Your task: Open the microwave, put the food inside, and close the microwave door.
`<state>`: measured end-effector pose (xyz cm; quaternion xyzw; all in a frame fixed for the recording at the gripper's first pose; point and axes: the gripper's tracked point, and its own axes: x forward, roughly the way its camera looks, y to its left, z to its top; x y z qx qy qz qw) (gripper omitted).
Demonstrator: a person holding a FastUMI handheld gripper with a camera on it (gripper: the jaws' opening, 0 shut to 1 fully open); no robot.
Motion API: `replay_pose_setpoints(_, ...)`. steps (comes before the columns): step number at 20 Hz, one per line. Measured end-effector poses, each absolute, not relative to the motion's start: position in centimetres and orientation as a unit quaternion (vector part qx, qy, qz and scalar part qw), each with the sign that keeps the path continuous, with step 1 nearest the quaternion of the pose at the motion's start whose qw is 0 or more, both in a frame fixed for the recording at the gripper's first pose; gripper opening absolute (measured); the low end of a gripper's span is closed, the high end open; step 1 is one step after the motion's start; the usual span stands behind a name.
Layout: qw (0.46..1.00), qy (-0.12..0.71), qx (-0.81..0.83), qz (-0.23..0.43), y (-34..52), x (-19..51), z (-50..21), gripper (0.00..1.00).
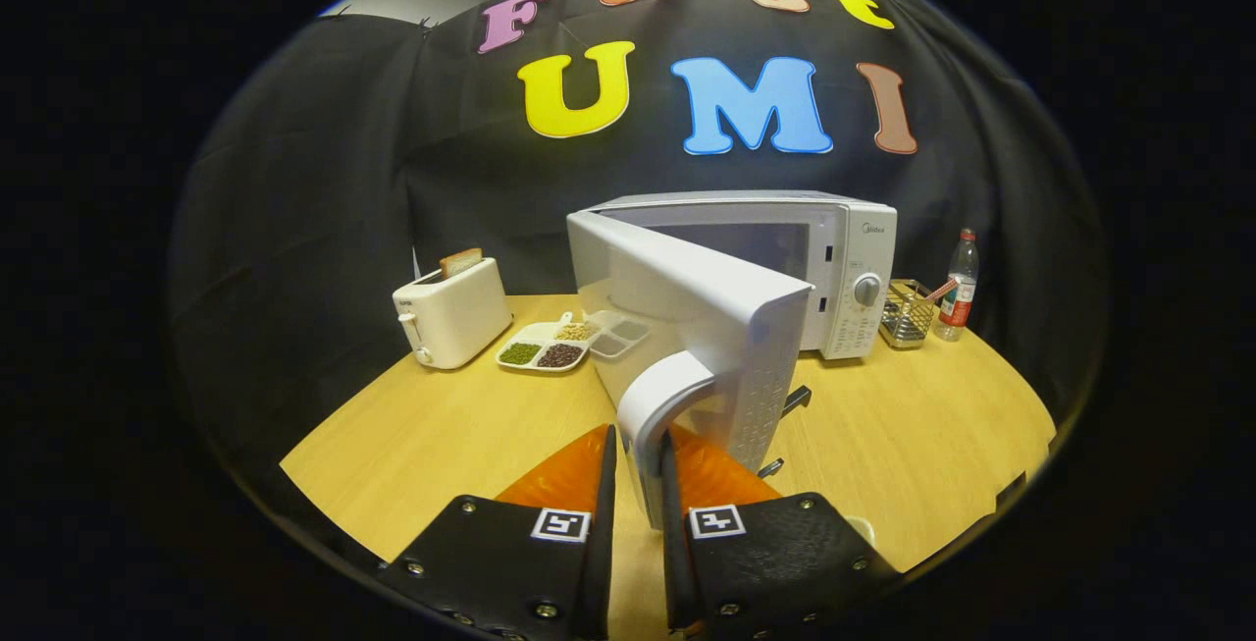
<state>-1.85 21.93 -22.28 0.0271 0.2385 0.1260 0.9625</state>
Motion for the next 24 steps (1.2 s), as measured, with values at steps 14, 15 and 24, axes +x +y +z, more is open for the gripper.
replay_pose_setpoints(14, 0.966, 0.235, 0.040, 0.102, 29.1, -5.0, -22.2, 0.28)
replay_pose_setpoints(15, 0.965, 0.234, 0.035, 0.108, 29.9, -5.4, -22.2, 0.28)
replay_pose_setpoints(24, 0.945, 0.245, 0.057, 0.209, 34.8, -8.1, -20.8, 0.36)
